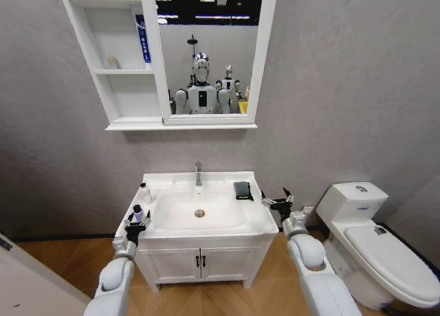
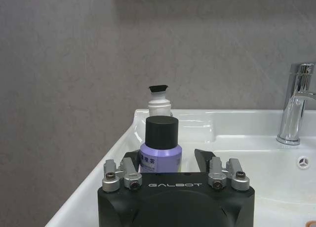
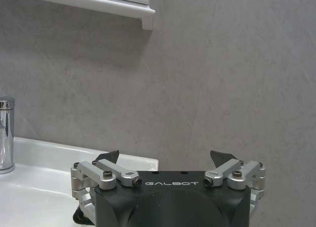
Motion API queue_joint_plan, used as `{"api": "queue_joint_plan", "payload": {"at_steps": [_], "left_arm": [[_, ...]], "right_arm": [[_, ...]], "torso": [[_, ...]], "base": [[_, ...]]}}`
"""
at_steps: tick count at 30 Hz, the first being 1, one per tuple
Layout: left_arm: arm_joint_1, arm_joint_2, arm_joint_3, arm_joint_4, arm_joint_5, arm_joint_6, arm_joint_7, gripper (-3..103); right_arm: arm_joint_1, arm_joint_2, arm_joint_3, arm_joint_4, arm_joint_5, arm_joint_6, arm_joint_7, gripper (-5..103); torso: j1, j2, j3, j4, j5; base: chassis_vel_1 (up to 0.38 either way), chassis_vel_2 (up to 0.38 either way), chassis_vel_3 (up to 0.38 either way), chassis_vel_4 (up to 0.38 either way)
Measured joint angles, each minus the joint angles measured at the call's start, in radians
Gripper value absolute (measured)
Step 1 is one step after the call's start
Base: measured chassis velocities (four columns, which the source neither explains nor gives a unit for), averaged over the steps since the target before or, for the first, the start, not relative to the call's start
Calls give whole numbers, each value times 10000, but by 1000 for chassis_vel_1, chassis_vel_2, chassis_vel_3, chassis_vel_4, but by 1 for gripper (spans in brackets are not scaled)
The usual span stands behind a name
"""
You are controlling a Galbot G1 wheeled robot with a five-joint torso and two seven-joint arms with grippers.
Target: Move facial cleanser and shampoo from washbasin to cabinet, then wipe washbasin with towel.
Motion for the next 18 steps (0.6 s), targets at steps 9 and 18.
{"api": "queue_joint_plan", "payload": {"at_steps": [9, 18], "left_arm": [[53, -46, -9, -61, -8, -43, 86, 43], [568, 805, -68, -1216, -631, 703, -166, 43]], "right_arm": [[-285, -15, 96, 210, -51, -42, 53, 100], [-318, 71, -44, 251, -172, -92, 141, 100]], "torso": [[0, 1, -1, -1, 0], [0, 1, 0, 0, -1]], "base": [[0, 0, 0, 0], [0, 0, 0, 0]]}}
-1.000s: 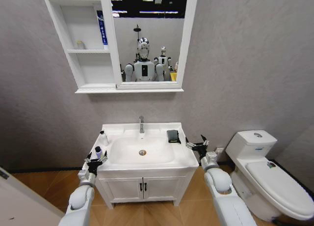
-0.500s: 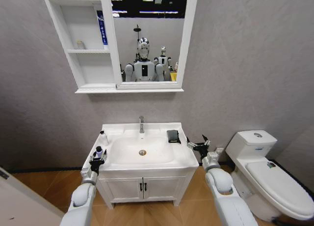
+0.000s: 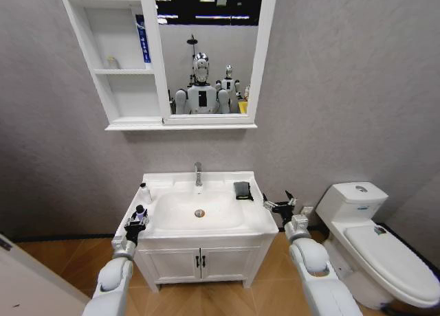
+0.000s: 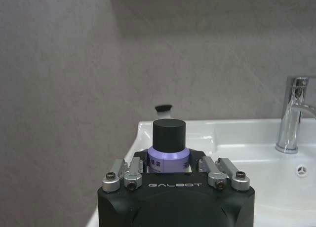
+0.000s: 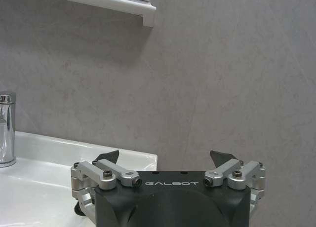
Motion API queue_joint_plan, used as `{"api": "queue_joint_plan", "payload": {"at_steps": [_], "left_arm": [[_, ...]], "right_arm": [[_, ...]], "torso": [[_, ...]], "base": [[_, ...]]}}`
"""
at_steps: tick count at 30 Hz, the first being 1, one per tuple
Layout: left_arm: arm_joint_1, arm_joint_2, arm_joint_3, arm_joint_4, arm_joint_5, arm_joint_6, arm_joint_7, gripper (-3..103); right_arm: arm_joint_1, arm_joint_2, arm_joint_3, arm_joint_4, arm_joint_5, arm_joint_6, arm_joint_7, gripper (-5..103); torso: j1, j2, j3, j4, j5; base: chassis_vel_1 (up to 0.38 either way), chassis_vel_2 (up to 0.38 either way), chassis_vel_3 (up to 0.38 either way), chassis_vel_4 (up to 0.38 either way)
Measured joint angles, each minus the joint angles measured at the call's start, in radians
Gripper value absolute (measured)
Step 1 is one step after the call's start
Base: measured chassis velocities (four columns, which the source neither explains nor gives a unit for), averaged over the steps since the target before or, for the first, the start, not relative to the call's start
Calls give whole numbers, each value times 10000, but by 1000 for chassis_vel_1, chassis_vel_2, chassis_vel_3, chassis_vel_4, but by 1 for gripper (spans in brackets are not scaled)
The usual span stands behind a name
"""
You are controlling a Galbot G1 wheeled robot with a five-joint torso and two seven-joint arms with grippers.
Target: Move facial cleanser and shampoo from washbasin to cabinet, then wipe washbasin with towel.
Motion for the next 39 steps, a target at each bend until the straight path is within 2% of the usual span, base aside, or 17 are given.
{"api": "queue_joint_plan", "payload": {"at_steps": [2, 5, 6, 8, 9, 12, 13, 15, 16, 20, 24, 26, 27, 31, 35, 38, 39], "left_arm": [[46, 352, 3, -397, -247, 300, -163, 43], [-108, 1490, -35, -1611, -1075, 1263, -750, 43], [-108, 1490, -35, -1611, -1075, 1263, -750, 43], [-563, 2184, -19, -2289, -1972, 2039, -1474, 43], [-563, 2184, -19, -2289, -1972, 2039, -1474, 43], [-1677, 2857, 159, -2637, -2975, 3007, -2339, 43], [-1677, 2857, 159, -2637, -2975, 3007, -2339, 43], [-2609, 3302, 538, -2542, -3454, 3696, -2931, 43], [-2609, 3302, 538, -2542, -3454, 3696, -2931, 43], [-3858, 4237, 1169, -2544, -5105, 5237, -4157, 43], [-4664, 4806, 1388, -2556, -5797, 5665, -4436, 43], [-5582, 5293, 1624, -2492, -6577, 5902, -4687, 43], [-5582, 5293, 1624, -2492, -6577, 5902, -4687, 43], [-7263, 5879, 2356, -1753, -7093, 5966, -4611, 43], [-7704, 5969, 2614, -1460, -7156, 5967, -4498, 43], [-9441, 5907, 3673, -200, -7296, 5858, -4170, 43], [-9441, 5907, 3673, -200, -7296, 5858, -4170, 43]], "right_arm": [[-21, 30, -38, -1, -42, 0, 3, 100], [-94, 75, -192, 14, -147, 7, 27, 100], [-94, 75, -192, 14, -147, 7, 27, 100], [-131, 76, -286, 82, -194, 6, 69, 100], [-131, 76, -286, 82, -194, 6, 69, 100], [-238, 60, -375, 161, -276, -18, 142, 100], [-238, 60, -375, 161, -276, -18, 142, 100], [-374, -19, -460, 294, -281, -166, 249, 100], [-374, -19, -460, 294, -281, -166, 249, 100], [-549, -165, -423, 477, -299, -450, 412, 100], [-773, -204, -270, 604, -296, -503, 446, 100], [-1028, -280, -124, 772, -294, -504, 446, 100], [-1028, -280, -124, 772, -294, -504, 446, 100], [-1321, -331, 106, 1052, -286, -494, 442, 100], [-1370, -333, 144, 1123, -283, -493, 443, 100], [-1497, -356, 209, 1322, -254, -509, 442, 100], [-1497, -356, 209, 1322, -254, -509, 442, 100]], "torso": [[0, 0, 0, 2, -1], [0, 0, 0, 2, 0], [0, 0, 0, 2, 0], [0, 2, 0, 1, 0], [0, 2, 0, 1, 0], [0, 1, 0, -1, 1], [0, 1, 0, -1, 1], [0, 0, 1, -2, -2], [0, 0, 1, -2, -2], [1, 1, 1, 1, -4], [0, 1, 1, 0, 1], [0, 1, 0, 0, 0], [0, 1, 0, 0, 0], [0, 1, 0, 0, 1], [1, 0, 0, 0, 0], [0, 1, 0, 0, 1], [0, 1, 0, 0, 1]], "base": [[0, 0, 0, 0], [0, 0, 0, 0], [0, 0, 0, 0], [0, 0, 0, 0], [0, 0, 0, 0], [0, 0, 0, 0], [0, 0, 0, 0], [0, 0, 0, 0], [0, 0, 0, 0], [0, 0, 0, 0], [0, 0, 0, 0], [0, 0, 0, 0], [0, 0, 0, 0], [0, 0, 0, 0], [0, 0, 0, 0], [0, 0, 0, 0], [0, 0, 0, 0]]}}
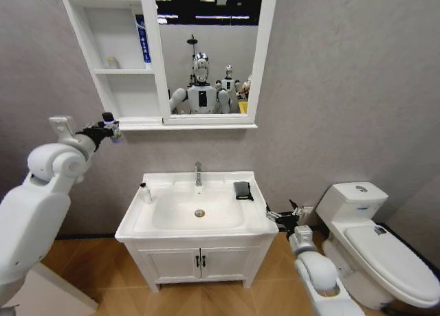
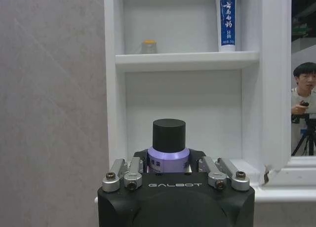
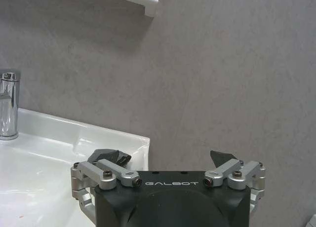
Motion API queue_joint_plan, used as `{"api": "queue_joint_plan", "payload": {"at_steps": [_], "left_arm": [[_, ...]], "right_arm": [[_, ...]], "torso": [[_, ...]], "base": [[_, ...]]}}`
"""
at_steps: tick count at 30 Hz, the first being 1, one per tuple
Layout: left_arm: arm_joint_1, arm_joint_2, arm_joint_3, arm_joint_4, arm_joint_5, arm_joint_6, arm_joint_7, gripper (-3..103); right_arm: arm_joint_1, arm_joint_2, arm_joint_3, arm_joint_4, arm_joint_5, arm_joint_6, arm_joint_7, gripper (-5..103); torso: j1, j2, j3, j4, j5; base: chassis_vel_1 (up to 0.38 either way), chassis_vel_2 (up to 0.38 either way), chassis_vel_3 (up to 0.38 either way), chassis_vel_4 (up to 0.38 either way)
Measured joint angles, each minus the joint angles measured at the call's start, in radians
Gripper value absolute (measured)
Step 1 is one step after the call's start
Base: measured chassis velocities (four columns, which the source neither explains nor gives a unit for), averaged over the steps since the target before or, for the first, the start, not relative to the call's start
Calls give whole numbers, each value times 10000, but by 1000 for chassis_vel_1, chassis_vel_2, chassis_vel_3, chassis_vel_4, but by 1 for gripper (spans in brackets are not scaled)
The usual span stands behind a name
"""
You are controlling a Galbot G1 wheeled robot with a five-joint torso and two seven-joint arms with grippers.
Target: Move facial cleanser and shampoo from washbasin to cabinet, then wipe washbasin with towel.
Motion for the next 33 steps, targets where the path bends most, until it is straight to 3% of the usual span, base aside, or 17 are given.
{"api": "queue_joint_plan", "payload": {"at_steps": [3, 6, 10, 11, 21, 28, 33], "left_arm": [[-655, -147, 425, 566, 49, -71, 160, 43], [-1849, -565, 1311, 1858, 816, -360, 928, 43], [-2310, -805, 1638, 2434, 1006, -497, 1131, 43], [-2714, -1040, 1922, 3061, 1269, -662, 1410, 43], [-4123, -1870, 2420, 5220, 2407, -1008, 2112, 43], [-4897, -2271, 2444, 6417, 3122, -701, 2346, 43], [-5071, -2313, 2594, 6648, 3001, -275, 2358, 43]], "right_arm": [[-28, -24, 34, 58, 32, -26, 1, 100], [-74, -103, 186, 174, 157, -64, 16, 100], [-93, -169, 270, 226, 243, -83, 25, 100], [-115, -196, 321, 263, 300, -84, 31, 100], [-277, -125, 282, 401, 302, -80, 38, 100], [-366, -192, 325, 475, 318, -77, 39, 100], [-369, -114, 263, 493, 309, -70, 54, 100]], "torso": [[0, 0, 0, -1, -1], [0, -1, 1, 0, 0], [0, -1, 1, 1, 0], [0, -1, 1, 0, 1], [1, -1, 1, 0, -1], [1, -1, 0, 0, 0], [0, -1, 0, 1, -1]], "base": [[0, 0, 0, 0], [0, 0, 0, 0], [0, 0, 0, 0], [0, 0, 0, 0], [0, 0, 0, 0], [0, 0, 0, 0], [0, 0, 0, 0]]}}
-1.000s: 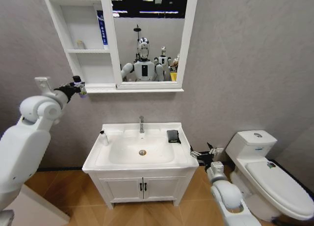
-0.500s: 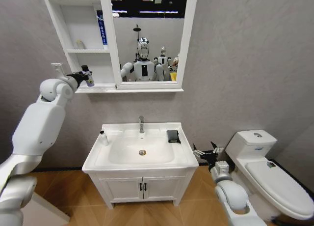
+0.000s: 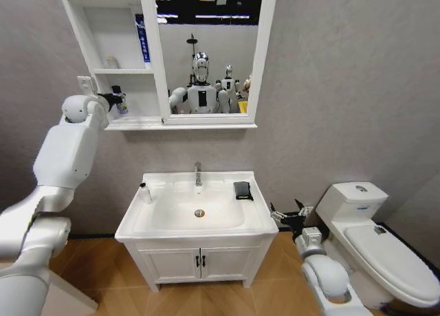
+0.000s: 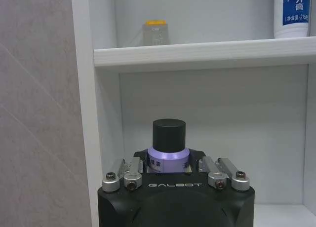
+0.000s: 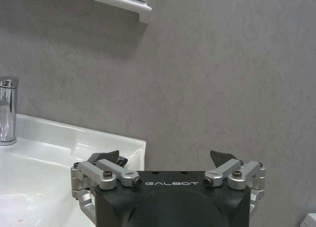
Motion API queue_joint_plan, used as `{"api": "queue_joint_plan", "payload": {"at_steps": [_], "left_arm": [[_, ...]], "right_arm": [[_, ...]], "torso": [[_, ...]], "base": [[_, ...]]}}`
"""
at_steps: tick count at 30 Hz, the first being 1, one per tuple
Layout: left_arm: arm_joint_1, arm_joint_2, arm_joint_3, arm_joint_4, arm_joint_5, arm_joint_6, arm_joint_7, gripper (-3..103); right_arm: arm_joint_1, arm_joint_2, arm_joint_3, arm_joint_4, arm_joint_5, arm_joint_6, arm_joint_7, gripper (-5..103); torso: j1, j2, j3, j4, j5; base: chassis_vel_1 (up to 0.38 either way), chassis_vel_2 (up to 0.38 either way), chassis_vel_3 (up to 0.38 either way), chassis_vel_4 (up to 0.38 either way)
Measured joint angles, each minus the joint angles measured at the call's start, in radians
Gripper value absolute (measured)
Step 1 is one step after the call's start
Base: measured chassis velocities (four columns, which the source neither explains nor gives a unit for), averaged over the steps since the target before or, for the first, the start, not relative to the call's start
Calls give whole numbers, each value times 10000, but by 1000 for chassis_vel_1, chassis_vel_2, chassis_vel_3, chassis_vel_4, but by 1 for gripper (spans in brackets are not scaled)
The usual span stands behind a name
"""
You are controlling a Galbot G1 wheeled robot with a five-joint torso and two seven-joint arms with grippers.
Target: Move facial cleanser and shampoo from washbasin to cabinet, then wipe washbasin with towel.
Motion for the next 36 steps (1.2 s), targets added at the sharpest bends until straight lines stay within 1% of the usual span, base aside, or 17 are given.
{"api": "queue_joint_plan", "payload": {"at_steps": [7, 10, 12, 16, 24, 29, 36], "left_arm": [[-165, -274, 2, 411, -226, 99, -82, 43], [-274, -519, -113, 823, 121, -62, -28, 43], [-282, -569, -154, 901, 235, -111, -6, 43], [-282, -548, -187, 1026, 445, -158, 102, 43], [-286, -504, -185, 1151, 532, -177, 166, 43], [-385, -605, -224, 1465, 665, -254, 225, 43], [-405, -657, -292, 1557, 728, -310, 277, 43]], "right_arm": [[13, 5, -1, -47, -8, 33, 1, 100], [-48, 5, 44, -5, -4, 49, 2, 100], [-79, 12, 58, 4, -3, 66, 2, 100], [-124, 40, 68, 8, -6, 146, 2, 100], [-118, 44, 40, 67, -17, 144, 2, 100], [-153, 74, -24, 76, -104, 136, -17, 100], [-218, 141, -56, 74, -203, 149, -28, 100]], "torso": [[-1, 0, 0, -1, 0], [0, 0, 0, -2, 1], [0, 0, 0, -3, 0], [-1, 0, 0, -1, 1], [-1, 0, 0, 0, 0], [-1, 0, 0, -1, 0], [-1, 0, 0, -2, 0]], "base": [[0, 0, 0, 0], [0, 0, 0, 0], [0, 0, 0, 0], [0, 0, 0, 0], [0, 0, 0, 0], [0, 0, 0, 0], [0, 0, 0, 0]]}}
